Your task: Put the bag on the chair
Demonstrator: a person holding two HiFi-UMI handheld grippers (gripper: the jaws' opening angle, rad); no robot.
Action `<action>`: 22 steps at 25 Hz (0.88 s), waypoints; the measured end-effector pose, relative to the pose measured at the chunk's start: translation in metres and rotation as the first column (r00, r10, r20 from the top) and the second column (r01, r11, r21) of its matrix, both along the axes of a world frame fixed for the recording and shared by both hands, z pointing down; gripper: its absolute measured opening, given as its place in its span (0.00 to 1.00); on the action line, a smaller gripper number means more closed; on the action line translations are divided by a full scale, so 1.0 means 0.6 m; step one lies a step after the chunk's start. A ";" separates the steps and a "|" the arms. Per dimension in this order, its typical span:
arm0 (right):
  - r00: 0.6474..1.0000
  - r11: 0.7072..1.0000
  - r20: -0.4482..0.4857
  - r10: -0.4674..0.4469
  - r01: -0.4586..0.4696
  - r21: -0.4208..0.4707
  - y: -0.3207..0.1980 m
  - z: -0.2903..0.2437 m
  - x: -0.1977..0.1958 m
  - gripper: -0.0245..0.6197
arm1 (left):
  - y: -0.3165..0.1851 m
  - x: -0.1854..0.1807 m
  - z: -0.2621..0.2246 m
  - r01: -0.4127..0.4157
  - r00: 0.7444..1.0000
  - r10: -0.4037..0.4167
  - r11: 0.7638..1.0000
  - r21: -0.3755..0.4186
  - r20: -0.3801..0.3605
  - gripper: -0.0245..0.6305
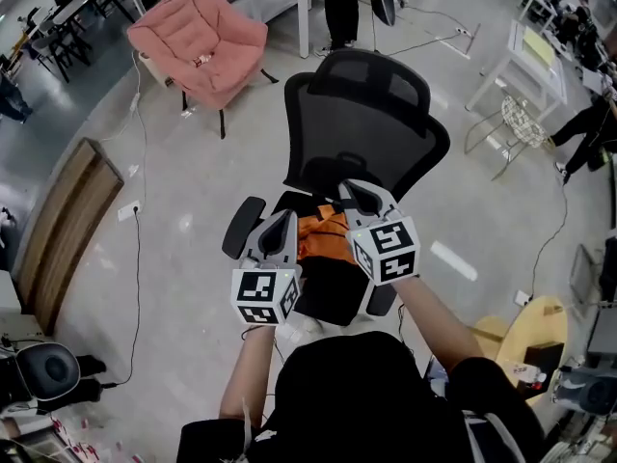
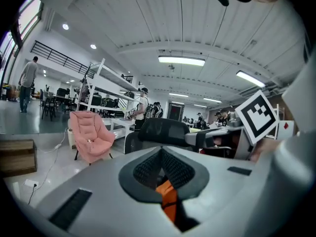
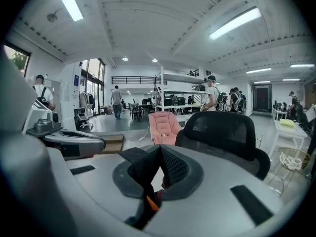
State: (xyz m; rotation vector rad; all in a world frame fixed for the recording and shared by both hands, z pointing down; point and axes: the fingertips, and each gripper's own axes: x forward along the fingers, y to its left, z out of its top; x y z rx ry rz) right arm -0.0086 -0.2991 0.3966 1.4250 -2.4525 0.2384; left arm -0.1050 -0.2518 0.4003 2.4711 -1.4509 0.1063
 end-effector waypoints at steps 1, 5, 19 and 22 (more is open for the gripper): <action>1.000 1.000 0.000 -0.002 0.002 -0.006 -0.008 0.004 0.003 0.04 | -0.007 0.004 0.003 0.004 1.000 -0.004 1.000 -0.004 0.000 0.05; 1.000 0.999 -0.008 -0.023 0.023 -0.034 -0.037 0.028 0.017 0.04 | -0.031 0.021 0.025 0.026 1.000 -0.026 0.999 -0.030 0.005 0.05; 0.998 0.986 -0.021 -0.055 0.052 -0.157 -0.136 0.140 0.054 0.04 | -0.115 0.035 0.141 0.147 0.986 -0.135 0.980 -0.133 0.093 0.05; 0.998 0.982 -0.023 -0.054 0.048 -0.185 -0.153 0.166 0.055 0.04 | -0.125 0.040 0.166 0.148 0.986 -0.133 0.976 -0.161 0.099 0.05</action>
